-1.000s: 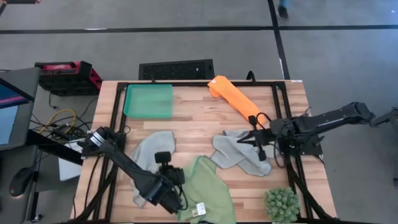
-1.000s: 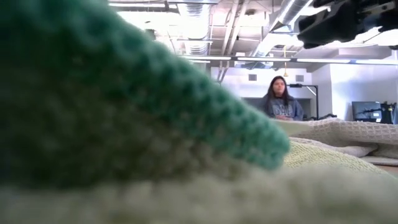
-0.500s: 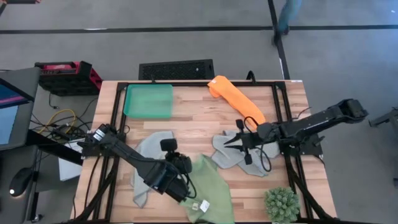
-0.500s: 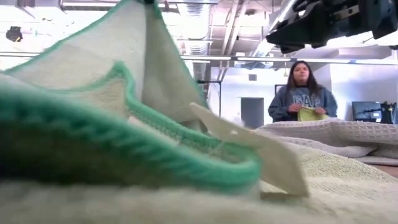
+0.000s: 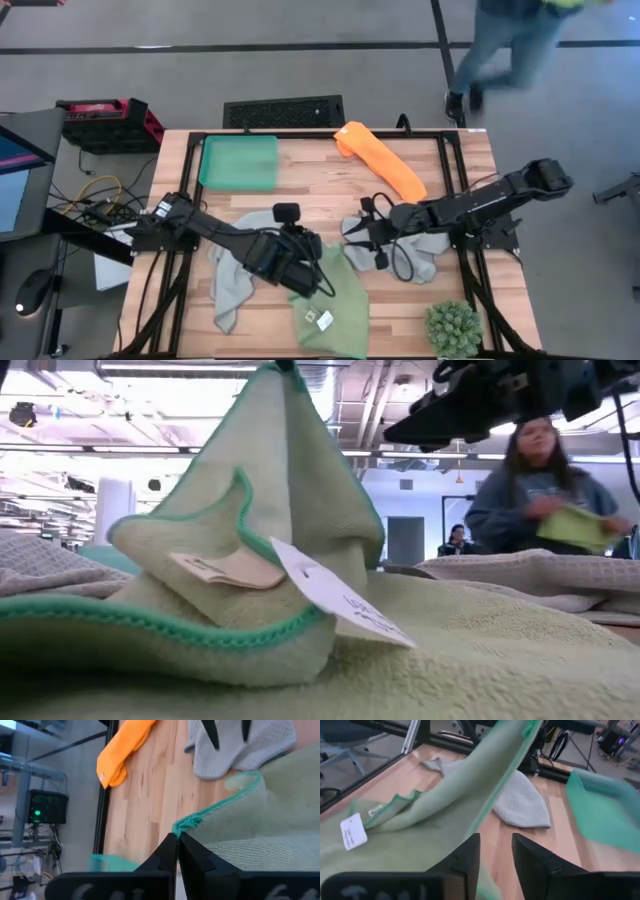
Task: Fold microfiber towels
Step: Fold the green towel
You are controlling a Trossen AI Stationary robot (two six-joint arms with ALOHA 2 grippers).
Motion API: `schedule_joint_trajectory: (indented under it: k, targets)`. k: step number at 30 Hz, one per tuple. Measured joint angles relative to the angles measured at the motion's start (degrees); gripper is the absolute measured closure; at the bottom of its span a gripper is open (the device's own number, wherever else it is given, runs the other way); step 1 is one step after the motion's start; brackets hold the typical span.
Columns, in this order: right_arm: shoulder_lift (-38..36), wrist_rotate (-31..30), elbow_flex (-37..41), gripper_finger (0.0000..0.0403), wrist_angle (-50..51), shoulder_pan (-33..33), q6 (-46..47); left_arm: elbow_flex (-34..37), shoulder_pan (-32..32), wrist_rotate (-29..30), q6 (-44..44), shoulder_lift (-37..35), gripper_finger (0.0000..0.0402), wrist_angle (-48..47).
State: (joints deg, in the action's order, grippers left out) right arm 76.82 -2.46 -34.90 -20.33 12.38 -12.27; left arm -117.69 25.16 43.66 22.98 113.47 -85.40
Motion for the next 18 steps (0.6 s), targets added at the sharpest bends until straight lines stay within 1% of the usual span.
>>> schedule_joint_trajectory:
  k: [8, 18]
  targets:
    - [6.9, 1.1, -5.5, 0.0253, 0.0, 0.0, -1.6, 0.0, -1.5, 0.5, -5.3, 0.0, 0.0401, 3.3]
    - [12.0, 1.0, -9.3, 0.0246, 0.1, -0.1, -1.7, 0.0, -1.3, 0.7, -6.8, 0.0, 0.0401, 4.7]
